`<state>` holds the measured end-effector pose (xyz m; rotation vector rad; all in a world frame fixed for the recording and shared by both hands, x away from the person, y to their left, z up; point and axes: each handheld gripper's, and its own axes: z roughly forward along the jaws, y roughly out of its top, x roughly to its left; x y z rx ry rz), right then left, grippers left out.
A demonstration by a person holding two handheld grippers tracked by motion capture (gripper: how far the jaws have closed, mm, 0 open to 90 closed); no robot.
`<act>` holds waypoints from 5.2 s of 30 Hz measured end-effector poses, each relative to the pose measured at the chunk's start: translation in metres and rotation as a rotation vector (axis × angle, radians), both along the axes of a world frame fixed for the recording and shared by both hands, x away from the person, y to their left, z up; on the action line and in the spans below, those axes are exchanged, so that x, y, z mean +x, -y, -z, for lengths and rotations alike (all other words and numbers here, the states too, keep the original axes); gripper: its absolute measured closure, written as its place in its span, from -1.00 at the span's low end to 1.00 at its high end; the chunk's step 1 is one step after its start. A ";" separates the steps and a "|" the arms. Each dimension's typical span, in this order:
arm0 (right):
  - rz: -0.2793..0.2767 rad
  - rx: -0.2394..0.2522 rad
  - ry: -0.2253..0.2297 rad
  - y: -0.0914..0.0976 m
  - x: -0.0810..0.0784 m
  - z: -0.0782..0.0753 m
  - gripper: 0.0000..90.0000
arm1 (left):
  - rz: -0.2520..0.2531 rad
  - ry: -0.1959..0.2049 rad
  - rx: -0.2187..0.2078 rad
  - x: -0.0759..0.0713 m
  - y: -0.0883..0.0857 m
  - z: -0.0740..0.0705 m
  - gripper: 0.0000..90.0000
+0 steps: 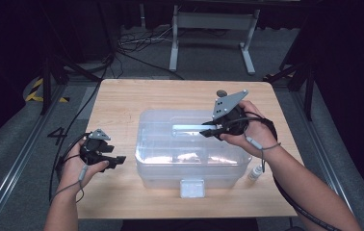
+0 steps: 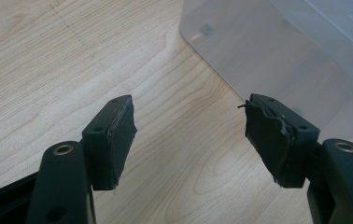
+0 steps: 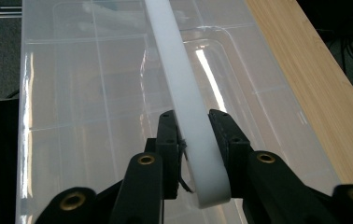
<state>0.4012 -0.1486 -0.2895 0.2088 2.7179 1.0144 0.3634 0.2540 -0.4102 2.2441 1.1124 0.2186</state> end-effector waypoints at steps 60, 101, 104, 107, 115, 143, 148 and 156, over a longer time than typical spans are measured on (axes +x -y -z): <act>0.070 0.052 -0.096 0.000 0.066 -0.031 0.57 | 0.068 0.097 -0.105 -0.018 0.012 -0.037 0.11; 0.105 0.075 -0.104 0.000 0.086 -0.033 0.54 | 0.210 0.178 -0.354 -0.039 0.065 -0.059 1.00; 0.107 0.076 -0.105 0.000 0.085 -0.033 0.54 | 0.205 0.186 -0.365 -0.039 0.064 -0.060 1.00; 0.109 0.077 -0.103 0.000 0.084 -0.033 0.54 | 0.204 0.195 -0.361 -0.039 0.064 -0.061 1.00; 0.111 0.075 -0.087 -0.001 0.082 -0.032 0.50 | 0.198 0.199 -0.346 -0.040 0.064 -0.062 1.00; 0.163 0.215 -0.041 0.026 0.058 -0.053 0.03 | 0.206 0.203 -0.310 -0.038 0.065 -0.067 1.00; 0.188 0.238 -0.019 0.047 0.041 -0.062 0.09 | 0.208 0.197 -0.312 -0.037 0.065 -0.068 1.00; 0.221 0.257 0.000 0.074 0.018 -0.066 0.26 | 0.210 0.186 -0.305 -0.037 0.065 -0.069 1.00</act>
